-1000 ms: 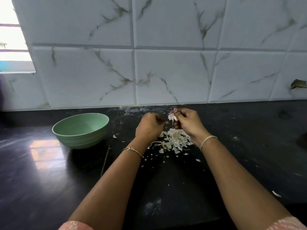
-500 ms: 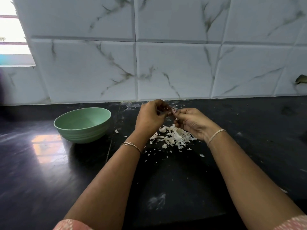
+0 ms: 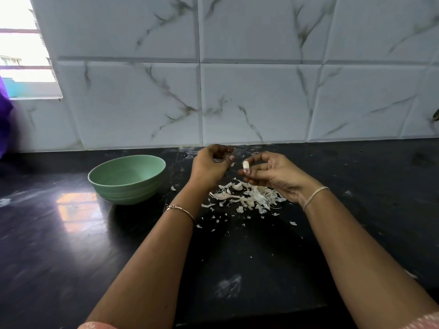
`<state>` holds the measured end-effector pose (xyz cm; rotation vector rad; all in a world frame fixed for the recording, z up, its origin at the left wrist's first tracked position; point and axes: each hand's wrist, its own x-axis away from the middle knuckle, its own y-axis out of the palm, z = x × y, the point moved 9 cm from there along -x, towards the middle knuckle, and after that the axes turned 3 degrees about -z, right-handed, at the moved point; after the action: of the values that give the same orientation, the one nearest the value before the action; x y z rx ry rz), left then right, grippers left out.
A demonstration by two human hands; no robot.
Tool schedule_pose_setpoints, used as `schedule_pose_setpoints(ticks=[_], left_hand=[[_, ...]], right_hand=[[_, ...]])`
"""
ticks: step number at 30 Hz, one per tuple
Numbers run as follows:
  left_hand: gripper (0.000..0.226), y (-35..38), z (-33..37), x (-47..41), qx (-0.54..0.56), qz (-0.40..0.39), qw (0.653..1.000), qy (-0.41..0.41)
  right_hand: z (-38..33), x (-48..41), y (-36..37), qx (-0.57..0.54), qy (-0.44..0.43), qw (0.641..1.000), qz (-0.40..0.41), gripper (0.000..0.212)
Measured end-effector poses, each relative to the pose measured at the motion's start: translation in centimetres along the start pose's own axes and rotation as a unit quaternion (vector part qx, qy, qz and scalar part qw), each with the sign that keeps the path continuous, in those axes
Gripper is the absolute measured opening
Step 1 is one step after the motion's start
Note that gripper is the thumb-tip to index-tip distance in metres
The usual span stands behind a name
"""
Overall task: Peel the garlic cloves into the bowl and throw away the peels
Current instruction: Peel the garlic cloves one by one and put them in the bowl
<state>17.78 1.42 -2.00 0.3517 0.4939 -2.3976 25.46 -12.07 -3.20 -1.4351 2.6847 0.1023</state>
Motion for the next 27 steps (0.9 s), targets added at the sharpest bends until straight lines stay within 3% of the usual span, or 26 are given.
schedule_pose_setpoints(ticks=[2, 5, 10, 15, 17, 19, 23, 27], left_hand=[[0.027, -0.6, 0.0, 0.5, 0.035, -0.008, 0.999, -0.01], [0.025, -2.1, -0.4, 1.7, 0.046, -0.019, 0.999, -0.022], [0.011, -5.7, -2.9, 3.6, -0.06, -0.031, 0.997, -0.045], [0.009, -6.9, -3.4, 5.1, -0.178, -0.017, 0.984, 0.006], [0.014, -6.5, -3.7, 5.1, -0.156, -0.017, 0.987, -0.012], [0.034, -5.8, -3.9, 5.1, -0.112, -0.029, 0.992, -0.05], [0.053, -5.4, -3.8, 5.4, -0.062, -0.037, 0.994, -0.083], [0.053, -5.3, -3.9, 5.5, -0.053, -0.038, 0.994, -0.087]], right_hand=[[0.1, 0.1, 0.5, 0.027, 0.003, 0.999, -0.025, 0.025], [0.4, 0.3, 1.2, 0.08, 0.021, 0.994, -0.065, 0.028], [1.0, 1.7, 2.6, 0.128, 0.08, 0.978, -0.146, 0.028], [-0.9, 2.1, 4.3, 0.202, 0.055, 0.965, -0.157, 0.019], [-2.3, 2.1, 5.2, 0.253, 0.036, 0.953, -0.164, 0.017], [-4.8, 2.1, 6.1, 0.279, -0.009, 0.946, -0.165, 0.017], [-8.6, 2.1, 8.0, 0.254, -0.081, 0.946, -0.186, 0.019], [-0.4, 1.4, 8.8, 0.39, 0.027, 0.889, -0.237, 0.009]])
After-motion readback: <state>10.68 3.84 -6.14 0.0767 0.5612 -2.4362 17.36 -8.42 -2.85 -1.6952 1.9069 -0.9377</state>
